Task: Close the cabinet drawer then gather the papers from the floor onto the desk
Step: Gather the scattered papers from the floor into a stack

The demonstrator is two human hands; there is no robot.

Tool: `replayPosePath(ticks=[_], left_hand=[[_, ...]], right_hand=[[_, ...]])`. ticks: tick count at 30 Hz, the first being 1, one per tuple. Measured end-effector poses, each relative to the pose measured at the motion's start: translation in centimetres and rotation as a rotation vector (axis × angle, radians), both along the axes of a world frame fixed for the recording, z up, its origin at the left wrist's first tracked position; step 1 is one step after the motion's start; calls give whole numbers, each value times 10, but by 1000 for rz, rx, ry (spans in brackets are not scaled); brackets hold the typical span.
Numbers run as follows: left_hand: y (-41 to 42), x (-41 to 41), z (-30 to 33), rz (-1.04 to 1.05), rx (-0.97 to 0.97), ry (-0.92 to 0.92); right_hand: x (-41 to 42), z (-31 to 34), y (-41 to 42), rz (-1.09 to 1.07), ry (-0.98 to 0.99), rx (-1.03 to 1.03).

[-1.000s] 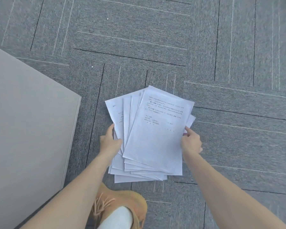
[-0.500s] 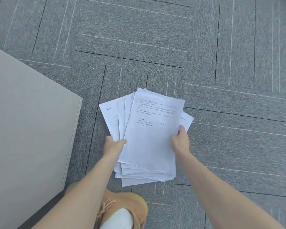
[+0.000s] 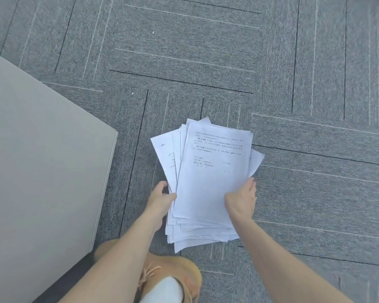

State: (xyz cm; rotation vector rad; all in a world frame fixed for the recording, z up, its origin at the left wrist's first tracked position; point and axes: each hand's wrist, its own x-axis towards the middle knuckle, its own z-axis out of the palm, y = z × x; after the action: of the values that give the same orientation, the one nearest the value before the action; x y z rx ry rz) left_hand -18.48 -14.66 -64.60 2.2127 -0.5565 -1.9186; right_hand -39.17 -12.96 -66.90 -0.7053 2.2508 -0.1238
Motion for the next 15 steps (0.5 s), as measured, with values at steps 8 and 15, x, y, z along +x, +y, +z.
replayPosePath(ticks=[8, 15], left_hand=[[0, -20, 17, 81, -23, 41], [-5, -17, 33, 79, 3, 39]], right_hand=[[11, 11, 6, 160, -110, -41], [-17, 34, -14, -95, -204, -10]])
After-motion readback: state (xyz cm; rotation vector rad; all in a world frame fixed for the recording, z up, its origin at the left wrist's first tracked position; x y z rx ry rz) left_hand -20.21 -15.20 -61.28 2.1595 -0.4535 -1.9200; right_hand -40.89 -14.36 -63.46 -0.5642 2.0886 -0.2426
